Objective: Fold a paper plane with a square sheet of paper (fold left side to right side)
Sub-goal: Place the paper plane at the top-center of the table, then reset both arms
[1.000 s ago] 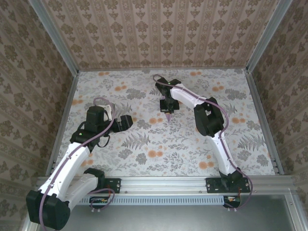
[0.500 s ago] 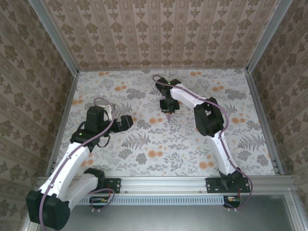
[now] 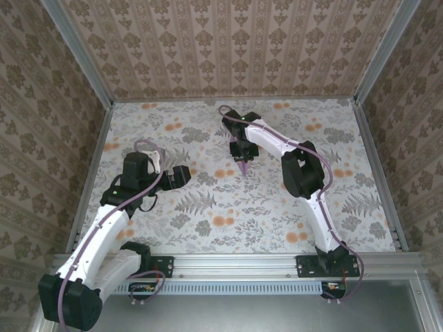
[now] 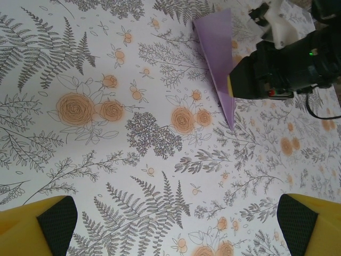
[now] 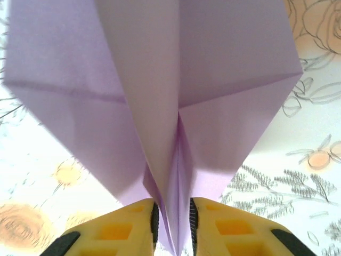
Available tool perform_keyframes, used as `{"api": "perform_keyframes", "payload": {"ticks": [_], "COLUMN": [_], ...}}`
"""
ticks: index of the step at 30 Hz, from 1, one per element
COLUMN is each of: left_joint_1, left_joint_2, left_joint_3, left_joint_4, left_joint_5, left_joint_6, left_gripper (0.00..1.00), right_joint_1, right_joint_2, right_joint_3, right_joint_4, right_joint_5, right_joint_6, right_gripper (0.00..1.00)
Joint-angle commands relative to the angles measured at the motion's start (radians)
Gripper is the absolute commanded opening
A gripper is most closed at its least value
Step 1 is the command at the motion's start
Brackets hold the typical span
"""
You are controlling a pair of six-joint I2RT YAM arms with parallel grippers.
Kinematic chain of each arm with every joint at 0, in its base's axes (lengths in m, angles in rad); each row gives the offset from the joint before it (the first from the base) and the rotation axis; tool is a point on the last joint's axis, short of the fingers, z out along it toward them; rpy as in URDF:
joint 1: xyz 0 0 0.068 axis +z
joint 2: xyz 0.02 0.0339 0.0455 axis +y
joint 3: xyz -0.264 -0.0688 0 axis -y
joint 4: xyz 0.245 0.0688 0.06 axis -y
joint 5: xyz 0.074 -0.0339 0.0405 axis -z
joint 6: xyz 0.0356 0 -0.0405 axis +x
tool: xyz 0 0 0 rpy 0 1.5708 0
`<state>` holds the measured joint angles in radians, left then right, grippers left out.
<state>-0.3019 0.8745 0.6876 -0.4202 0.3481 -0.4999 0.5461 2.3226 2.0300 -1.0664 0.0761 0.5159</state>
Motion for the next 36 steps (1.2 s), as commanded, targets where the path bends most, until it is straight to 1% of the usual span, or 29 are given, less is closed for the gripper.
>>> {"api": "perform_keyframes", "payload": {"ticks": [1,6,11,14,18,20,25,28,31,34,36], "left_joint_1": [0.019,0.056,0.124,0.166,0.196,0.2,0.2,0.2,0.201,0.201,0.207], "left_joint_2": [-0.005,-0.005,-0.005,-0.005,-0.014,-0.017,-0.051,-0.084,-0.124,-0.127,-0.1], "left_joint_3": [0.03,0.039,0.047,0.053,0.057,0.057,0.007,-0.07,-0.165,-0.233,-0.249], "left_joint_4": [-0.013,-0.007,0.011,0.019,0.036,0.052,0.134,0.227,0.342,0.414,0.427], "left_joint_5": [0.037,0.068,0.086,0.056,-0.039,-0.081,-0.245,-0.343,-0.427,-0.499,-0.525], "left_joint_6": [0.019,0.008,-0.004,-0.007,0.014,0.046,0.125,0.186,0.263,0.345,0.385], "left_gripper": [1.0,1.0,1.0,1.0,1.0,1.0,1.0,1.0,1.0,1.0,1.0], "right_joint_1": [0.012,0.018,0.017,0.011,-0.016,-0.034,-0.089,-0.125,-0.17,-0.209,-0.253], "right_joint_2": [-0.099,-0.243,-0.482,-0.643,-0.863,-0.971,-1.172,-1.263,-1.349,-1.418,-1.448], "right_joint_3": [-0.032,-0.128,-0.317,-0.451,-0.669,-0.784,-1.031,-1.16,-1.305,-1.478,-1.569], "right_joint_4": [-0.046,-0.054,0.012,0.076,0.213,0.297,0.469,0.564,0.716,0.907,1.03], "right_joint_5": [0.032,0.083,0.141,0.164,0.175,0.18,0.219,0.289,0.331,0.428,0.424], "right_joint_6": [0.021,0.028,0.008,-0.027,-0.05,-0.056,-0.062,-0.069,-0.132,-0.187,-0.224], "right_gripper": [0.28,0.36,0.47,0.53,0.61,0.66,0.85,0.99,1.0,1.0,1.0]}}
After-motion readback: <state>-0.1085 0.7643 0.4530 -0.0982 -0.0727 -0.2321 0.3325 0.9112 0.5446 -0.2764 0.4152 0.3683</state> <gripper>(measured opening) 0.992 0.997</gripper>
